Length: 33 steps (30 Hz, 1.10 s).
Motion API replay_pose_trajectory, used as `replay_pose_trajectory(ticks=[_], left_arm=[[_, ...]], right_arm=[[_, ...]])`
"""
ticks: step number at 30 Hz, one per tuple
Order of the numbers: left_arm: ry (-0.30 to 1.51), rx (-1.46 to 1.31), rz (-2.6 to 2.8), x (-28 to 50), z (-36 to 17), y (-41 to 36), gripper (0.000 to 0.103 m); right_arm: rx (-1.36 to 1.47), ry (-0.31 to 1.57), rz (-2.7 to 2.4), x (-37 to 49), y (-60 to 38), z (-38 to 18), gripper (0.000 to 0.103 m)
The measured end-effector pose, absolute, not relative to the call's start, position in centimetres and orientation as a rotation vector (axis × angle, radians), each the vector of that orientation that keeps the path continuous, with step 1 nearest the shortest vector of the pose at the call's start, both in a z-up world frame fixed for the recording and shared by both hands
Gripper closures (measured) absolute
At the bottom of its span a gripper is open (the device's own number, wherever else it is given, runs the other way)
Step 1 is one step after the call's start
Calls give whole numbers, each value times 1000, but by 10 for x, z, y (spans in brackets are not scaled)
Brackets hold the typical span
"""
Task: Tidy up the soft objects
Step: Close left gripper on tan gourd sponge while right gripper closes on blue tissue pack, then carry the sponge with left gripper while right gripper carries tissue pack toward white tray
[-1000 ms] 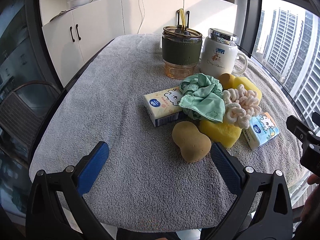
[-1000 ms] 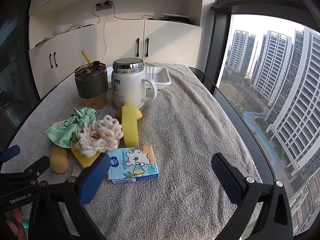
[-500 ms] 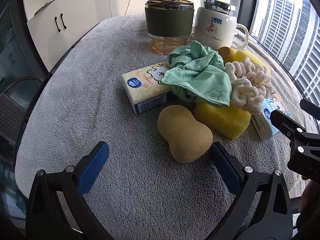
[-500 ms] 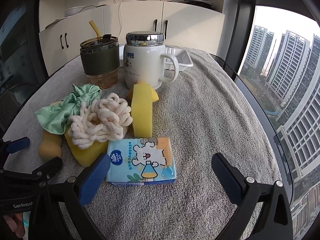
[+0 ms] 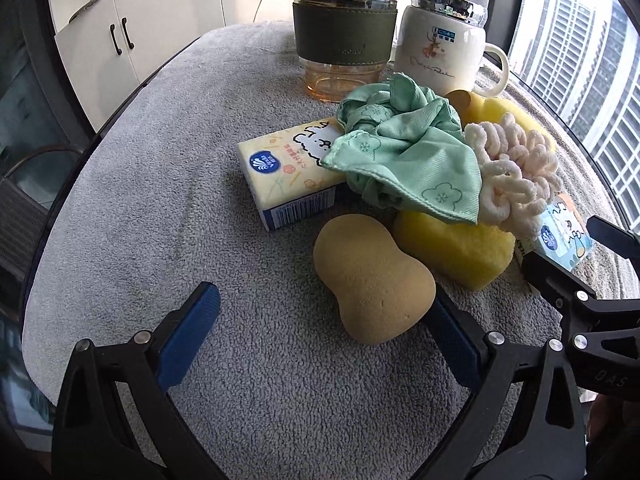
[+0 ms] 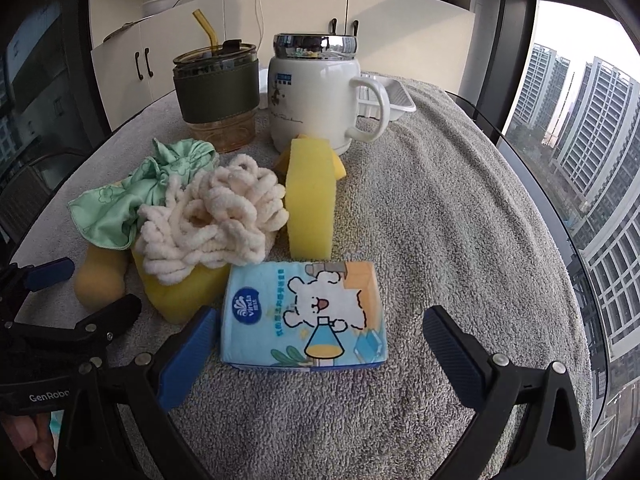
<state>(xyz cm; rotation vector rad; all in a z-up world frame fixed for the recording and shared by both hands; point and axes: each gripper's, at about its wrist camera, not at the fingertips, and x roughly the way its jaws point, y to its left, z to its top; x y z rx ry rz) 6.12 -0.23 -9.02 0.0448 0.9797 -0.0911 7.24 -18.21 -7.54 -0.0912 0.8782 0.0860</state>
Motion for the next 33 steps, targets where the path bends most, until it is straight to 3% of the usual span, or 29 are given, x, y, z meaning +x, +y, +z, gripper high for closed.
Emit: replay_pose_trajectory(ticks=[8,13,18,20,26,33], left_arm=[[977,47,-109,64,-90,-1,6],[967,45,-119,65,-86,-2,22],[960,52,-143,66,-83,-8,49],[960,51,-143,65,-82,-9,57],[958,12,-148,62,-81,2,69],[934,15,-169,55,-71,5,72]], right_arm=[[-60,905,83,78,-185,-88,5],[-62,889,107,78,-184,-88,14],[-62,868,130,76,-183,-87,26],[-57,863,135,74,-182,-87,26],[-40,852,153,71,-188,-87,27],[-39,836,144,66,-195,-77,27]])
